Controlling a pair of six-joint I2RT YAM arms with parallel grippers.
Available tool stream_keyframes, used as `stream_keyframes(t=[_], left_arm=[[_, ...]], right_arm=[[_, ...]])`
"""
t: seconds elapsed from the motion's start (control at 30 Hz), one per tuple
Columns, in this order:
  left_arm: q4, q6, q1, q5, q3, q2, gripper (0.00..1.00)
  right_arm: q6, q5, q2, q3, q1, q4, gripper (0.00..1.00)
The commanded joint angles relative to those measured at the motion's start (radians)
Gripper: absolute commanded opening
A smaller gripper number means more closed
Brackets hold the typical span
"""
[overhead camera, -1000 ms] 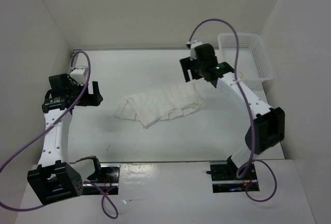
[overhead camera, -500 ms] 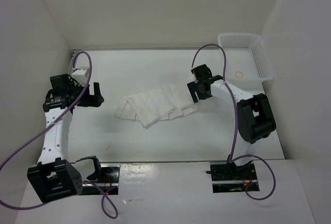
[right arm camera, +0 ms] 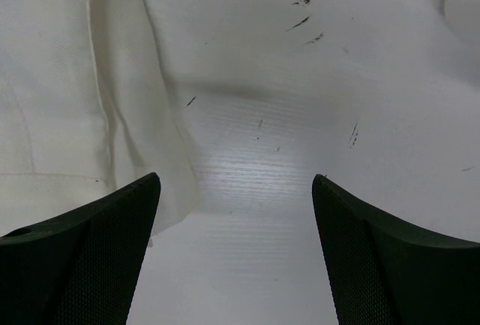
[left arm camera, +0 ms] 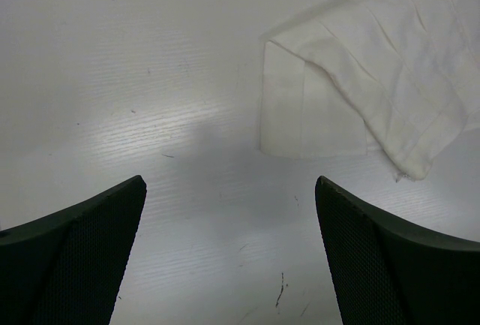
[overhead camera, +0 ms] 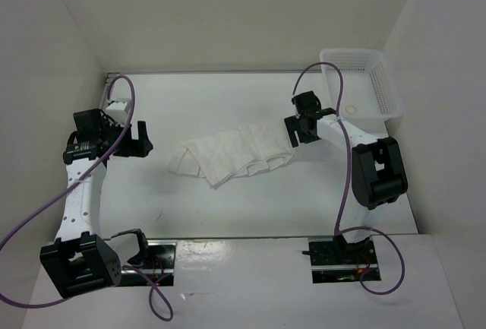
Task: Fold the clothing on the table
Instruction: Fold the skirt
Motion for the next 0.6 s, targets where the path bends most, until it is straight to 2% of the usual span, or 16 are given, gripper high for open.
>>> stream_keyframes(t=[0.0, 0.57], left_arm=[[0.009, 0.017, -0.003, 0.031, -0.005, -0.002, 0.99], [0.009, 0.017, -0.003, 0.031, -0.014, 0.008, 0.99]], right_arm=[[0.002, -0.003, -0.036, 0.036, -0.001, 0.029, 0.86], [0.011, -0.085, -0.014, 0.036, -0.001, 0.020, 0.86]])
